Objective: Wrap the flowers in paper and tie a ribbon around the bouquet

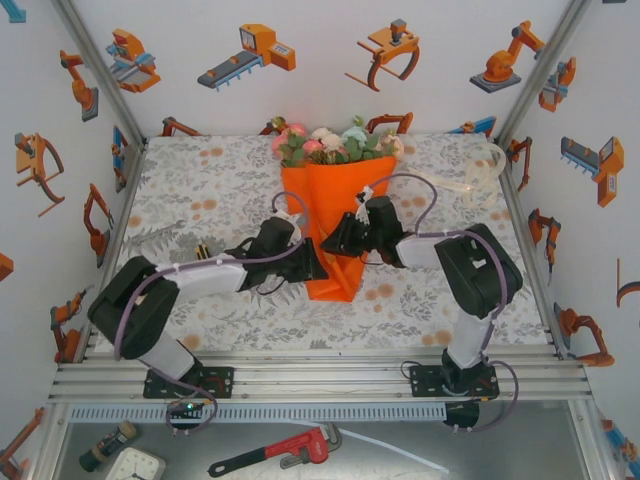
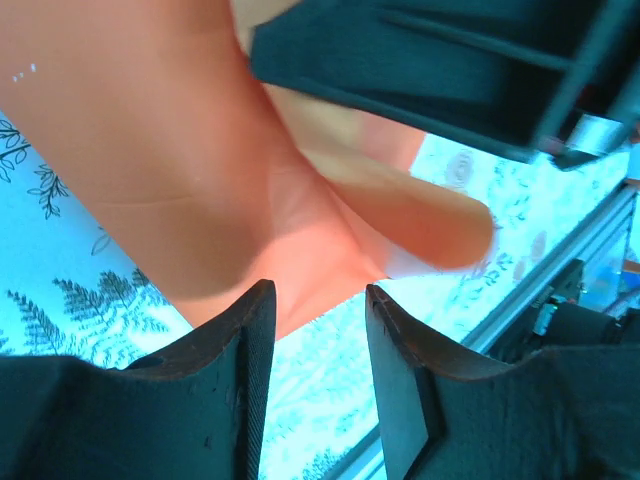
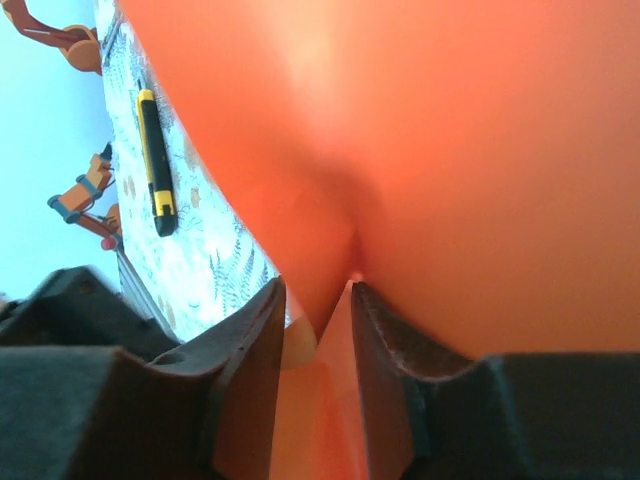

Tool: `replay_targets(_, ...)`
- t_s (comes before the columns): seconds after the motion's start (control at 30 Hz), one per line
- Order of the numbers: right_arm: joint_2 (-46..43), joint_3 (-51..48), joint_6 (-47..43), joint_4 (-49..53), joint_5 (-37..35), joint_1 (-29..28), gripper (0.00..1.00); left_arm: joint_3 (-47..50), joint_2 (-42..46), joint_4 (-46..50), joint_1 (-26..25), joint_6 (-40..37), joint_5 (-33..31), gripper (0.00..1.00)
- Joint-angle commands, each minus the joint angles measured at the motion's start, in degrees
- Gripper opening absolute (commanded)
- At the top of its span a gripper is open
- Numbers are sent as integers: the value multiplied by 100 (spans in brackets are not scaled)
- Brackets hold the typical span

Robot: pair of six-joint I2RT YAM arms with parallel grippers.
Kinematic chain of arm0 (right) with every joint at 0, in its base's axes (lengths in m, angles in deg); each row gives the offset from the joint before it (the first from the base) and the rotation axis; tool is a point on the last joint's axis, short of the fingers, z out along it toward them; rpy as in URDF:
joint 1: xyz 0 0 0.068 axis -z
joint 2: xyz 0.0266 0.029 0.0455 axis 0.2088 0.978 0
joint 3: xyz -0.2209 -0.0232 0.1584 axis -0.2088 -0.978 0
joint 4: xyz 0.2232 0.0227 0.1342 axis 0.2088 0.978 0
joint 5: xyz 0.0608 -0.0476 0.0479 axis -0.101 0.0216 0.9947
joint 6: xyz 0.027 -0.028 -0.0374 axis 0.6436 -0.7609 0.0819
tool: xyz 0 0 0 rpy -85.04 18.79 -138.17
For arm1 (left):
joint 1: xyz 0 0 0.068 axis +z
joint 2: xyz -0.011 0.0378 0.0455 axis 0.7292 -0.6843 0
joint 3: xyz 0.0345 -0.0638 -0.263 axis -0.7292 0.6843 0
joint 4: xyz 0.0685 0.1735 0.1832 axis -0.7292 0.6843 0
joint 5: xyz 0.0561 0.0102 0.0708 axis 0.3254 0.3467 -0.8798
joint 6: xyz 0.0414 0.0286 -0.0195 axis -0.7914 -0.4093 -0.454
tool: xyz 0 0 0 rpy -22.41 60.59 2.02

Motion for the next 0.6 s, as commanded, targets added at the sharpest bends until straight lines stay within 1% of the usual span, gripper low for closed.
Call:
replay_targets(0.0, 83, 177, 64, -228, 45, -1, 46, 143, 608, 53, 12, 23, -72, 43)
replay_targets(0.1, 111, 233, 66, -225, 3, -1, 50, 175, 829, -168, -80, 337, 70, 44)
replay_targets(0.17, 162, 263, 94, -189, -51, -10, 51, 5, 805, -179, -272, 376, -6, 45)
replay_targets(0.3, 224, 295, 199, -104, -117, -10, 51, -577, 431, 176, -571, 50, -398, 52)
replay_targets(0.37, 256, 281, 317, -182, -71, -10, 51, -770, 206, 85, -619, -221, -384, 53)
replay_targets(0.4, 266, 291, 343, -199, -44, -10, 51, -877, 101, 179, -664, -369, -480, 53)
replay_targets(0.43, 261, 295, 360, -203, -38, -9, 51, -1041, -45, 494, -713, -499, -711, 53)
replay_targets(0.5, 223, 308, 362, -181, -63, -5, 51, -1293, -257, 1069, -743, -512, -1140, 52)
replay_targets(0.57, 146, 304, 327, -94, -177, -10, 51, -1215, -281, 1243, -826, -460, -1657, 52)
